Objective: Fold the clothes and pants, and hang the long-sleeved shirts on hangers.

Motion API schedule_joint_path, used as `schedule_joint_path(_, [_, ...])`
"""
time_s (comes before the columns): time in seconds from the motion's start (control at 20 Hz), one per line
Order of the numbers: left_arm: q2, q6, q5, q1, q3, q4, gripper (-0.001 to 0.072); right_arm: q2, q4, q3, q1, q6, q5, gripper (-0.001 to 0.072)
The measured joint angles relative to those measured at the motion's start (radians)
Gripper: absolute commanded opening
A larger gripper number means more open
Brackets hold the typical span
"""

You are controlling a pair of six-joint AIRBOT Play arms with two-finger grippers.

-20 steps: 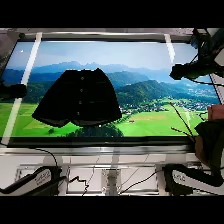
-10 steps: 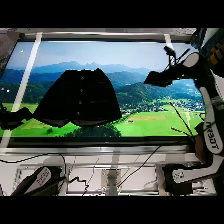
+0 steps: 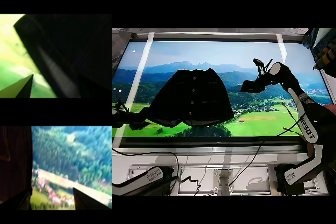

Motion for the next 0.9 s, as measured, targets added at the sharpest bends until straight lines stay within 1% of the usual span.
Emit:
schedule_joint_path(0.2, [-0.058,0.028,0.094,-0.002,-0.001,-0.086,0.0611,-0.021,-0.003,0.004,0.008,0.005,-0.084,0.0587])
schedule_joint_path(0.35, [-0.076,0.067,0.156,-0.01,-0.001,-0.124,0.0612,-0.061,0.017,0.008,0.011,0.023,-0.102,0.0586])
schedule_joint_path(0.45, [-0.081,0.078,0.193,-0.018,-0.001,-0.136,0.0616,-0.093,0.059,0.01,0.011,0.03,-0.093,0.0587])
schedule_joint_path(0.55, [-0.082,0.093,0.187,-0.024,0.007,-0.138,0.0616,-0.121,0.098,0.016,0.012,0.031,-0.086,0.0586])
schedule_joint_path(0.9, [0.002,0.121,0.055,-0.006,0.039,-0.081,0.0615,-0.15,0.146,0.08,0.012,0.033,-0.091,0.0585])
